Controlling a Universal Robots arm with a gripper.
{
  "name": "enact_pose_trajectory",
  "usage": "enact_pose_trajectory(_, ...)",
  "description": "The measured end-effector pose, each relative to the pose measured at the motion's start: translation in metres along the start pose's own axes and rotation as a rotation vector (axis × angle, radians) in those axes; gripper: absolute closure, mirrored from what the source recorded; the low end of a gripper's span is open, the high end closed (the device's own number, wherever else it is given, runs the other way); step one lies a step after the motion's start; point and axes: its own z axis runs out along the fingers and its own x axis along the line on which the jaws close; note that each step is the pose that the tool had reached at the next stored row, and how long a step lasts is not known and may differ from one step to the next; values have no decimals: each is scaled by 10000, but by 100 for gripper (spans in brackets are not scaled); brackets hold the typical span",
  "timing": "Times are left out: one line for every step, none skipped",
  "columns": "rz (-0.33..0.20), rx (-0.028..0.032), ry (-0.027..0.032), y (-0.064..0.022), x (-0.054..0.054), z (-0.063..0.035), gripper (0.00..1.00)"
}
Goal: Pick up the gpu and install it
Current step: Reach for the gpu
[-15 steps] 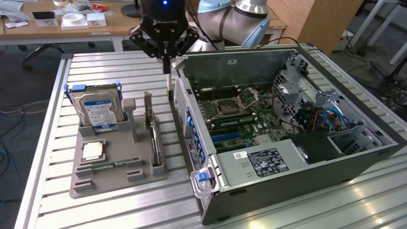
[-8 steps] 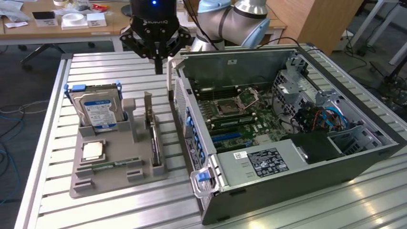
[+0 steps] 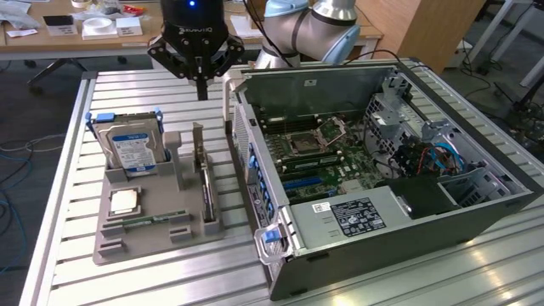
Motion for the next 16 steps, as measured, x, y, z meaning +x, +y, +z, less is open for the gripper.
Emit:
enact_pose_trajectory(1, 0, 0, -1, 17, 0, 89)
enact_pose_trajectory(1, 0, 0, -2, 33, 0, 89)
enact_pose_trajectory(2, 0, 0, -4, 49, 0, 89)
enact_pose_trajectory(3, 0, 0, -5, 65, -1, 89)
enact_pose_trajectory(3, 0, 0, -6, 77, -1, 89)
enact_pose_trajectory(4, -1, -1, -6, 84, 0, 89)
enact_pose_trajectory(4, -1, -1, -6, 84, 0, 89)
enact_pose_trajectory(3, 0, 0, -6, 84, -1, 89)
enact_pose_trajectory(4, 0, 0, -6, 85, -1, 89)
enact_pose_trajectory(4, 0, 0, -6, 85, -1, 89)
enact_pose_trajectory(4, 0, 0, -6, 86, -1, 89)
enact_pose_trajectory(4, 0, 0, -8, 88, -1, 89)
enact_pose_trajectory(5, 0, 0, -11, 91, -1, 89)
enact_pose_trajectory(5, 0, 1, -15, 92, -2, 89)
enact_pose_trajectory(5, 0, 1, -23, 94, -2, 89)
enact_pose_trajectory(4, -1, 0, -31, 95, -2, 89)
